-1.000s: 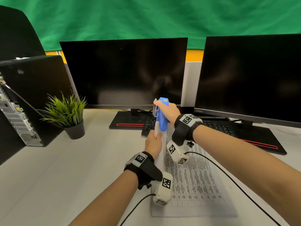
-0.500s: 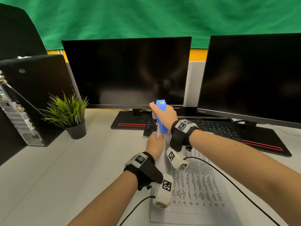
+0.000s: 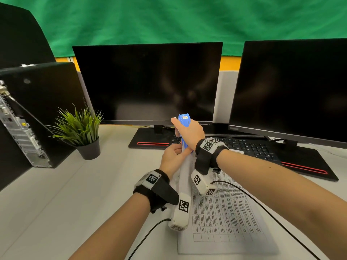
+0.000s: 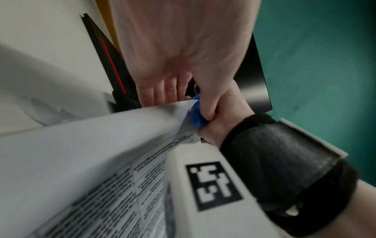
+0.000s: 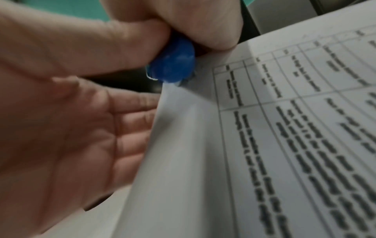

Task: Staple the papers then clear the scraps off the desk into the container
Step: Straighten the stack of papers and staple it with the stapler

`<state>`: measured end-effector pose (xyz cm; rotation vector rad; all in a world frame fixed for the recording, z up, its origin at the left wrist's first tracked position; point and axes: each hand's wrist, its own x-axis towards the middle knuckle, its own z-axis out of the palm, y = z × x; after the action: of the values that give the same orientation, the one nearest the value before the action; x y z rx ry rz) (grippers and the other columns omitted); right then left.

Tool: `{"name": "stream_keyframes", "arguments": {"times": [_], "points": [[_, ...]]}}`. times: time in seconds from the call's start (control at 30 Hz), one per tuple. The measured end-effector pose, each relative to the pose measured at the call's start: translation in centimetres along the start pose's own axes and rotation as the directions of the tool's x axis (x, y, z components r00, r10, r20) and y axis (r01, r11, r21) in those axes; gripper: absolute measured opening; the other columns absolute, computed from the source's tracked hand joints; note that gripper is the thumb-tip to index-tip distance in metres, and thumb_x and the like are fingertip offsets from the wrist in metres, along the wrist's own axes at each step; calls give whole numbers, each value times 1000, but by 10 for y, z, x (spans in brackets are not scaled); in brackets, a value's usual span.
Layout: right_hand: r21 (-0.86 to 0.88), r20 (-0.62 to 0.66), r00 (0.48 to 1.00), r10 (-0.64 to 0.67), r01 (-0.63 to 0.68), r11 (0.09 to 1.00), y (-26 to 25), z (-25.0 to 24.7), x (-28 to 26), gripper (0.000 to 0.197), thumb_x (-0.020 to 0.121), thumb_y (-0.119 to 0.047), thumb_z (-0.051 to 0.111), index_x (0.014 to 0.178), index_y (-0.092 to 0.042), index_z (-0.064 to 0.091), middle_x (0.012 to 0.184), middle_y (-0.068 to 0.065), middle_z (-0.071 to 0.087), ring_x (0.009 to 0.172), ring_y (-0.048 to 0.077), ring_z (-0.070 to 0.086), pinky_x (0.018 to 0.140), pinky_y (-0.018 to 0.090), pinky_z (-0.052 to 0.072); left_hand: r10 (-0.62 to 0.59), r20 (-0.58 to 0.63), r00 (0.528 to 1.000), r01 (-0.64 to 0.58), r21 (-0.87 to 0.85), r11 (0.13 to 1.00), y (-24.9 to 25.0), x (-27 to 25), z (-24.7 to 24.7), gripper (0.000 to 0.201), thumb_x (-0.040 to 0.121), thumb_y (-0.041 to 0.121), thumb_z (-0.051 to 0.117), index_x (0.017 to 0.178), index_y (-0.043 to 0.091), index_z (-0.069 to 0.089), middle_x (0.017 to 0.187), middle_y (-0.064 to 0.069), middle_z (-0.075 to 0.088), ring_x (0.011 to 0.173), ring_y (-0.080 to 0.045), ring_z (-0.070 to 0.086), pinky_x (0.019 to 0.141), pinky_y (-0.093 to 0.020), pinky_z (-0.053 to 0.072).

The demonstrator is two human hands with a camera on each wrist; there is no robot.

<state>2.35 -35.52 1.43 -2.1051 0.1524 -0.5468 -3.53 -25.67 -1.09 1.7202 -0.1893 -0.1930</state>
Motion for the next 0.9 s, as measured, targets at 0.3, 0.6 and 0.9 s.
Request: {"name": "stream_keyframes", "arguments": {"times": [0.3,0.6,0.9], "points": [[63,-34,999,39,-37,997,7,10,5,45,83,-53,52,76,-9,57,74,10,63,67,13,58,64,20,43,27,6,1000,-28,137,990,-1,10,0,34,87,29,63,111,4,64,113,-14,68,109,-26,63,99,-45,50],[21,70,998,8,-10,1000,-8,-4,0,43,87,-53,50,67,-15,46,64,1,51,57,10,48,66,22,42,-193,151,970,176,121,977,-7,12,-9,66,85,10,65,139,21,27,126,-11,55,116,-31,57,90,-45,52],[853,86,910,406,-278,442,11,-125,-18,26,92,-26,56,70,-14,48,68,4,48,60,16,48,64,33,47,-92,-74,993,101,127,987,-19,12,5,28,96,10,41,123,11,49,114,-7,59,107,-27,60,97,-43,50]]}}
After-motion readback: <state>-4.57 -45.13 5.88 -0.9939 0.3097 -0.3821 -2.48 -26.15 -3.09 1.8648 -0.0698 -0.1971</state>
